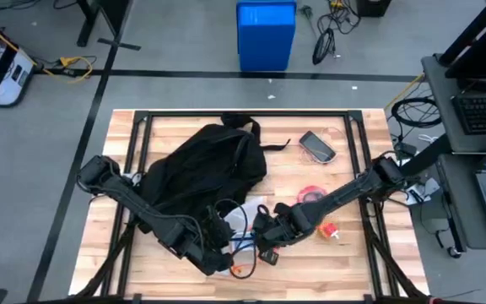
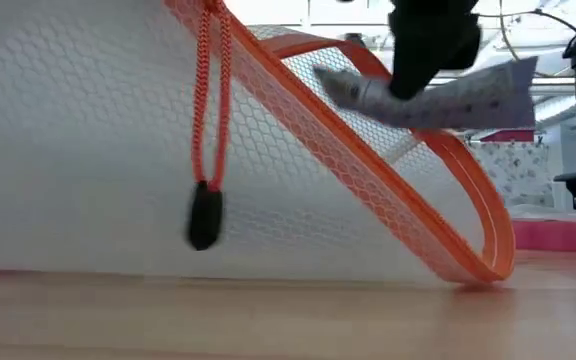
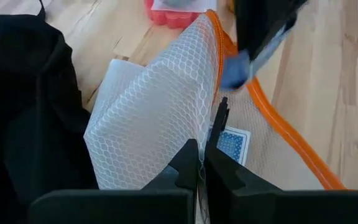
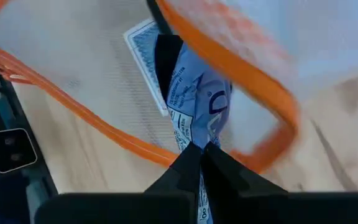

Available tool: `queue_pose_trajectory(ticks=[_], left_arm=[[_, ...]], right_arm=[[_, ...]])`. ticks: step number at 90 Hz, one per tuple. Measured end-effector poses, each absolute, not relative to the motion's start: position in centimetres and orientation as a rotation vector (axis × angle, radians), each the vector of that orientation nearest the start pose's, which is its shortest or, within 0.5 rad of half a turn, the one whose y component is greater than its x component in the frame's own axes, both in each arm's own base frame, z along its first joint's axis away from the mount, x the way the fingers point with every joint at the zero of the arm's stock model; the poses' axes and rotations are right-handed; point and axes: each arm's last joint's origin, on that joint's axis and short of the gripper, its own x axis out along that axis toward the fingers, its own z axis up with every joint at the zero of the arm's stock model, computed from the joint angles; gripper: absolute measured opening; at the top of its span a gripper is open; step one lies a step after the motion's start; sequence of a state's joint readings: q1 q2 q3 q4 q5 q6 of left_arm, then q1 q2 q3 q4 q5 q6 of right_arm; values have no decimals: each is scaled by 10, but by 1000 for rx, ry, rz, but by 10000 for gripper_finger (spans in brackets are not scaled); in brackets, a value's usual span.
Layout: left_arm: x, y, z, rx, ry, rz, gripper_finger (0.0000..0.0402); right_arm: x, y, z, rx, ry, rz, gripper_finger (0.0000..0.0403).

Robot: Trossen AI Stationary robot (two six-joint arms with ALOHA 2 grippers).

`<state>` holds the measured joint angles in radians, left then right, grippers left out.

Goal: Unpack backpack
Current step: Put the blue chocolate bar into the orange zip bag, then put the pink charger adapter into the orange zip bag

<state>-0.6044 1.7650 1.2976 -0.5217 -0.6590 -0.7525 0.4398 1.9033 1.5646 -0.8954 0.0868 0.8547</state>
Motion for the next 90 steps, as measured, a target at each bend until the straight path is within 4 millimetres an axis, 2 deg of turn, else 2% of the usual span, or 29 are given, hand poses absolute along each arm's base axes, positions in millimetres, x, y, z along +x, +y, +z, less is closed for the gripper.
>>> queue_pose_trajectory(ticks=[11,24,34,44,56,64,78,90], left_arm=[[312,-193,230,-129,713,339,0],[314,-191,230,-135,706,347,0],[314,-192,231,-140,701,343,0],[314,-191,231,-140,701,343,0],[314,-191,231,-139,702,342,0],[314,-192,230,-140,704,338,0],[314,-191,230,-140,704,339,0],[314,-192,230,-140,704,338,0]], right_arm=[[373,150,223,420,1206,-168,0],[401,142,220,369,1025,-50,7],[407,145,225,307,948,32,40],[402,146,226,281,980,37,89],[390,148,224,272,1078,2,144],[375,152,232,315,1151,-54,168],[335,160,254,368,1277,-212,180],[293,171,273,340,1345,-363,181]])
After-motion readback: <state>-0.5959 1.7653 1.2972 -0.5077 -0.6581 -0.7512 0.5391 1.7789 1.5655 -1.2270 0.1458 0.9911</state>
